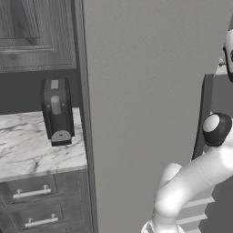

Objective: Open the freezer door, pick up the ice cube tray from the freezer, and place it on the dining counter.

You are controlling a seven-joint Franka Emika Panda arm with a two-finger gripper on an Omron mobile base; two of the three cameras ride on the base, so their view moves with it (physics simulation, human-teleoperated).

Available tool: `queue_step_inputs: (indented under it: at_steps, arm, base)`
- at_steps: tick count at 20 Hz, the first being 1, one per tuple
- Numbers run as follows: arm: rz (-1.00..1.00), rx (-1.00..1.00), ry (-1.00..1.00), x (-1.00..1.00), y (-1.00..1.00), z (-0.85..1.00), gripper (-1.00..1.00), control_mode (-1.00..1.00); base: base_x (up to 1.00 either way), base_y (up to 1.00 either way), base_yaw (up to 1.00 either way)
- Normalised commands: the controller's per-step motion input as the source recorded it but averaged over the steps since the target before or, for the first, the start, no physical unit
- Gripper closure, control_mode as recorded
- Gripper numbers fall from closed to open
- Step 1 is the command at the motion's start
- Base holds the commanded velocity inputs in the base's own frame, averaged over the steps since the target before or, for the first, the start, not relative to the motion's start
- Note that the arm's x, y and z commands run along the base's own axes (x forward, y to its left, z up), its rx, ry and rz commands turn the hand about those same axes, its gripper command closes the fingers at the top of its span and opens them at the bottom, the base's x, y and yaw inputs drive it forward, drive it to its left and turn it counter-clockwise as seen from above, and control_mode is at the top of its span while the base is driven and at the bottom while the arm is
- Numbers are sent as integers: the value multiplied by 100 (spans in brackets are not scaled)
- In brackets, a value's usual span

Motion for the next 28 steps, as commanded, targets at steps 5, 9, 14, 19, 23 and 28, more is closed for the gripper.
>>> queue_step_inputs:
  at_steps: [5, 9, 14, 19, 23, 28]
  arm:
    - [0, 0, -1, -40, 0, 3, 100, -100]
    - [0, 0, -20, -85, 5, 0, 100, -100]
    - [0, 0, -34, -100, 15, 0, 100, -100]
    - [0, -1, -30, -100, 19, 0, 100, -100]
    - [0, -4, -25, -100, 35, -1, 100, -100]
    - [0, -6, -33, -100, 33, 0, 100, -100]
  base:
    - [0, 0, 0]
    - [0, 0, 0]
    - [0, 0, 0]
    - [0, 0, 0]
    - [0, 0, 0]
    - [0, 0, 0]
